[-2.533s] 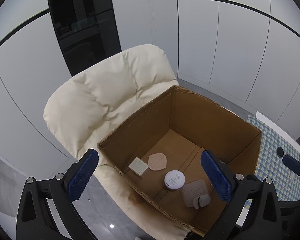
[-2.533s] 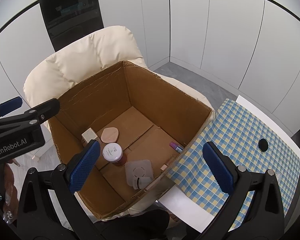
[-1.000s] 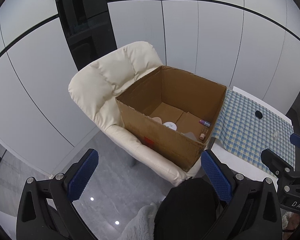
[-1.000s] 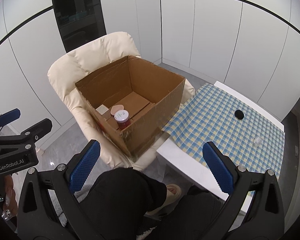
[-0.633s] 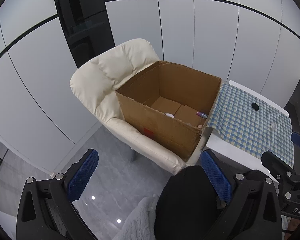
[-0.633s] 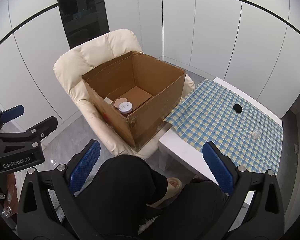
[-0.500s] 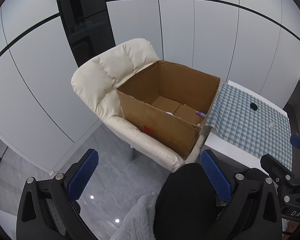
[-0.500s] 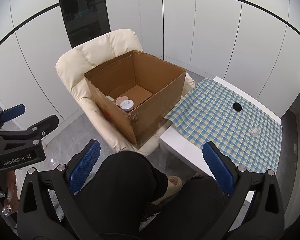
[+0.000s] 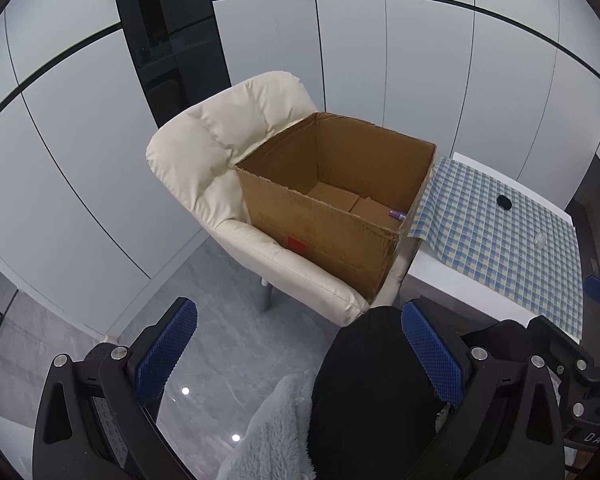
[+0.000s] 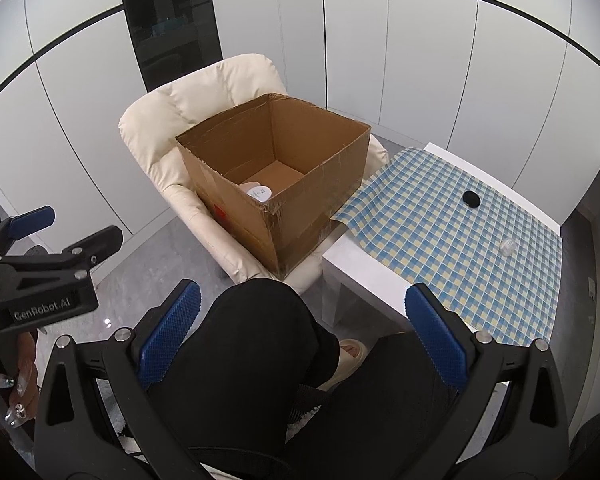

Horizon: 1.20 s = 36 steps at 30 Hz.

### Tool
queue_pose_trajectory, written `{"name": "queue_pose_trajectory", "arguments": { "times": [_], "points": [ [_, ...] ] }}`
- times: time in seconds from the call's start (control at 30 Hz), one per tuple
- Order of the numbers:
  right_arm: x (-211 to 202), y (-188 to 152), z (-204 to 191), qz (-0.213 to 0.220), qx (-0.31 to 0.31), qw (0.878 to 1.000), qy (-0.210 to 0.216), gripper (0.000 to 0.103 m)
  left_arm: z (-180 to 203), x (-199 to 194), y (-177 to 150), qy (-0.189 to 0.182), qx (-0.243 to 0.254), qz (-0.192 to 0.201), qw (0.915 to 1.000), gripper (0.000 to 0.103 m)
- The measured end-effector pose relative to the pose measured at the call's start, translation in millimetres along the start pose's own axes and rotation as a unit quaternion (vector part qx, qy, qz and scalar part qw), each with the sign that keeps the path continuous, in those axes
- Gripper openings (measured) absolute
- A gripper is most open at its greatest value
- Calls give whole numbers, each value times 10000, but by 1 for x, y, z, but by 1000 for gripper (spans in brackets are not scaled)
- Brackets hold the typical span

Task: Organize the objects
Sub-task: 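Move both open tools back toward the black round item on the table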

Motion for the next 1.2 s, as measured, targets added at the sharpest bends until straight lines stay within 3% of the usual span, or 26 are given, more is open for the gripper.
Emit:
{"name": "queue_pose_trajectory", "arguments": {
  "times": [0.87, 1.2],
  "points": [
    [3, -4, 10, -63, 154, 9998, -92, 103, 13, 2, 1, -126, 141, -27, 9998, 102],
    [-5, -10, 36, -50, 458, 9983, -370, 103, 45, 5, 5, -395, 393, -16, 9984, 102]
  ]
}}
Point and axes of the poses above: each gripper's, at about its wrist camera, not at the fingertips, and x roughly the way its jaws point, z to its right, y to its top, the point moved 2 cm from there along x, roughly the way its jaws point, and after that the axes turned 4 degrees about z, right-handed, at the moved point
